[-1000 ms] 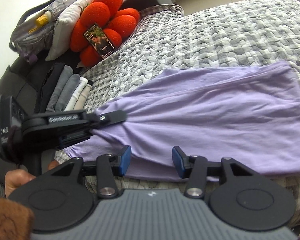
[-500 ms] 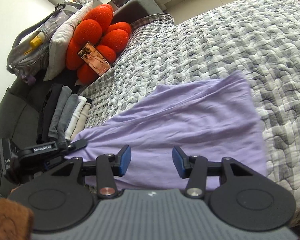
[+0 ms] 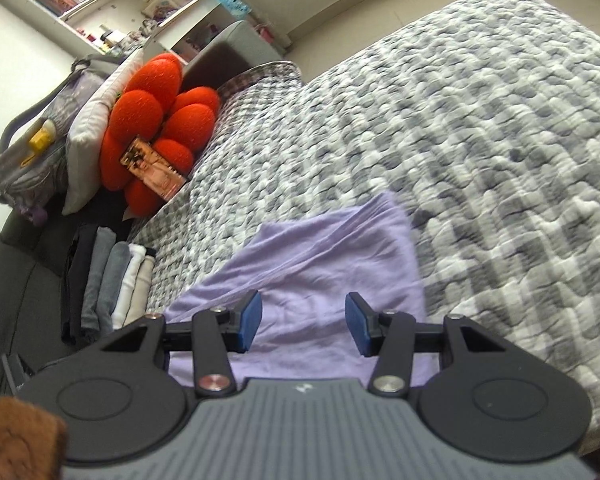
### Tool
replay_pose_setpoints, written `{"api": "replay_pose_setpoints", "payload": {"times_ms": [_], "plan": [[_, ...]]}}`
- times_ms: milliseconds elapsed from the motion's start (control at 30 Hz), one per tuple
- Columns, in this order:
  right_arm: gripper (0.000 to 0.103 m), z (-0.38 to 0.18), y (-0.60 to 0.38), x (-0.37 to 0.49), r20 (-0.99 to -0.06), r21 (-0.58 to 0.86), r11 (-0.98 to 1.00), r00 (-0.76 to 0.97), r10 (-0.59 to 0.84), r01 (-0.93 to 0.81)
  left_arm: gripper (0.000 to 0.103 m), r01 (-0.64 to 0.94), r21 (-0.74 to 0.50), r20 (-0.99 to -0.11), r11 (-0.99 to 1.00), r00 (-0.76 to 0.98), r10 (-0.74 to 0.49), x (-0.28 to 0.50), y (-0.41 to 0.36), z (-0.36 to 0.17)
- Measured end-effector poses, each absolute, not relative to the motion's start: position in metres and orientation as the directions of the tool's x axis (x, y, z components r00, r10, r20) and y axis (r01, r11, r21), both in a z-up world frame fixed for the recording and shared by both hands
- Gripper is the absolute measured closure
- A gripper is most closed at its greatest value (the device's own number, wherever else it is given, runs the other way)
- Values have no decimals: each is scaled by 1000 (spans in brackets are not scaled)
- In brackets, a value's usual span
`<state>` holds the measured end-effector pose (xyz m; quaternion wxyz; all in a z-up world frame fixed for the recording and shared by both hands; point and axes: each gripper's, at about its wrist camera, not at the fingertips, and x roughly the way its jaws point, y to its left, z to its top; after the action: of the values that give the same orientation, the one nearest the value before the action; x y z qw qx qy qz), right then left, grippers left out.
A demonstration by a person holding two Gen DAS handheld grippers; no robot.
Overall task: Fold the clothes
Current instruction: 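Lay the leg end over the garment and open both tools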
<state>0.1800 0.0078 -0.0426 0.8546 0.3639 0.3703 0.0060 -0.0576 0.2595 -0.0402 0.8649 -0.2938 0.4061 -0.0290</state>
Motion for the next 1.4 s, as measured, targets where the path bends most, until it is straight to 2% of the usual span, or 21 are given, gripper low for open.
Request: {"api": "replay_pose_setpoints", "payload": {"times_ms": [100, 267, 533, 667, 733, 767, 800, 933, 1067, 1133, 1233, 1300, 1400], "plan": [[53, -44, -1, 180, -634, 628, 724, 728, 261, 287, 84, -175, -541, -674, 823, 675, -299, -59, 256, -35], [53, -45, -10, 180, -636, 615, 728, 736, 230, 304, 83, -66, -547, -632, 835, 687, -360, -61, 237, -24], [53, -52, -9, 196, -667, 504, 807, 732, 137, 308, 83, 142, -441, -714, 886, 543, -442, -52, 185, -36], [54, -63, -11, 207, -673, 448, 842, 734, 94, 302, 83, 216, -389, -736, 895, 512, -443, -53, 172, -40], [68, -70, -12, 211, -674, 436, 849, 733, 89, 297, 80, 230, -372, -745, 899, 504, -437, -53, 169, -41], [86, -73, -12, 212, -673, 434, 853, 733, 93, 290, 80, 232, -368, -748, 900, 501, -435, -53, 169, -41], [96, -70, -11, 210, -661, 424, 861, 746, 81, 282, 80, 232, -367, -751, 901, 498, -434, -53, 169, -42], [98, -53, -6, 205, -598, 368, 893, 802, 14, 259, 80, 225, -352, -765, 909, 490, -418, -54, 170, -44], [97, -73, -7, 218, -672, 314, 904, 740, -4, 290, 79, 215, -341, -774, 915, 488, -403, -54, 169, -45], [94, -77, -7, 217, -668, 315, 906, 744, -1, 284, 78, 216, -346, -764, 913, 500, -407, -55, 170, -42], [82, -67, -7, 212, -661, 327, 902, 750, 4, 283, 68, 215, -356, -740, 910, 529, -414, -57, 173, -38], [60, -61, -6, 207, -655, 339, 898, 756, 11, 281, 68, 216, -354, -721, 910, 556, -413, -58, 173, -34], [59, -48, 3, 197, -618, 338, 916, 785, 41, 218, 68, 216, -356, -698, 909, 586, -413, -56, 171, -31]]}}
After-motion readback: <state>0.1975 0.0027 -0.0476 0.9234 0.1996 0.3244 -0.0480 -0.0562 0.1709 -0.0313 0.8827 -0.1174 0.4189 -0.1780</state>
